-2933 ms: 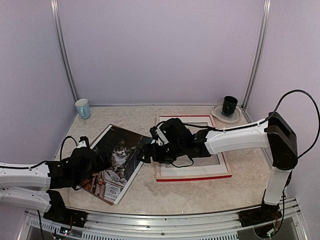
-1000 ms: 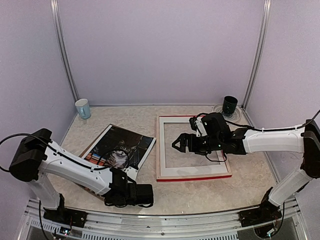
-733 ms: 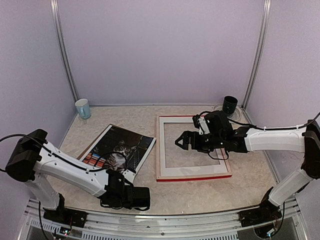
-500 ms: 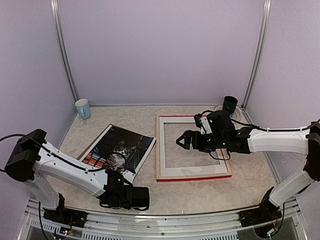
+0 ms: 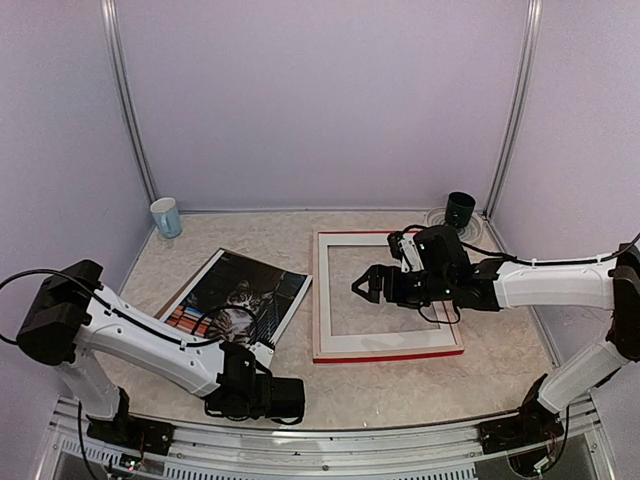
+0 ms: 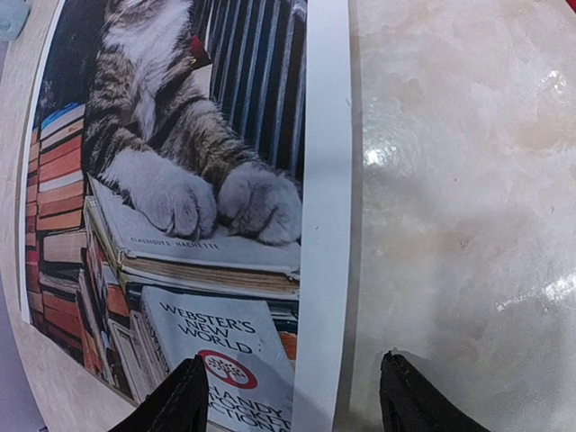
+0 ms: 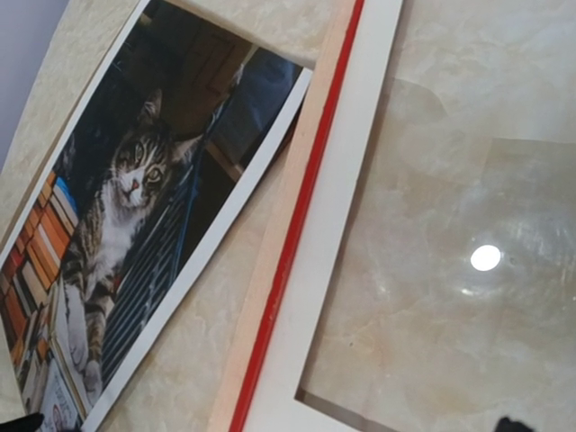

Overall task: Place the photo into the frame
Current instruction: Pick up the photo from the backboard.

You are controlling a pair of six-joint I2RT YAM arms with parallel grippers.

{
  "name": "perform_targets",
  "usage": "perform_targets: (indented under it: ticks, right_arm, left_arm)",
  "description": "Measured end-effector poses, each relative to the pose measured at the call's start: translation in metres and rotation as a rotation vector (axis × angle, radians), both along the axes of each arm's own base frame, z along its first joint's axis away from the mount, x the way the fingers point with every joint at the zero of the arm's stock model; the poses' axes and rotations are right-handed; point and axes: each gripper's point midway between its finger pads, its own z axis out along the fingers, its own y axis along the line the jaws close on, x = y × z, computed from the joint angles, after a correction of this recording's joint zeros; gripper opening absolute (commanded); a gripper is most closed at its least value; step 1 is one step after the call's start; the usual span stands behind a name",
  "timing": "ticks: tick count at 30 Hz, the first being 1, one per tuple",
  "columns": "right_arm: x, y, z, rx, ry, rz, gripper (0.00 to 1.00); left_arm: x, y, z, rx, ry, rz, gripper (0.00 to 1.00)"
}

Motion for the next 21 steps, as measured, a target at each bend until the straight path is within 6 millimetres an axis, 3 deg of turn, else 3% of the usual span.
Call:
perform_targets:
  ticks: [12, 21]
  right_arm:
    - [-0.003, -0.002, -0.007, -0.003, 0.007, 0.001, 0.99]
    - [-0.002, -0.001, -0.006, 0.006, 0.007, -0.001, 0.99]
  left_arm:
    - [-0.003, 0.013, -0.001, 0.063, 0.008, 0.007, 0.53]
    - [-0.011, 0.015, -0.005, 0.073, 0.051, 0.009, 0.28]
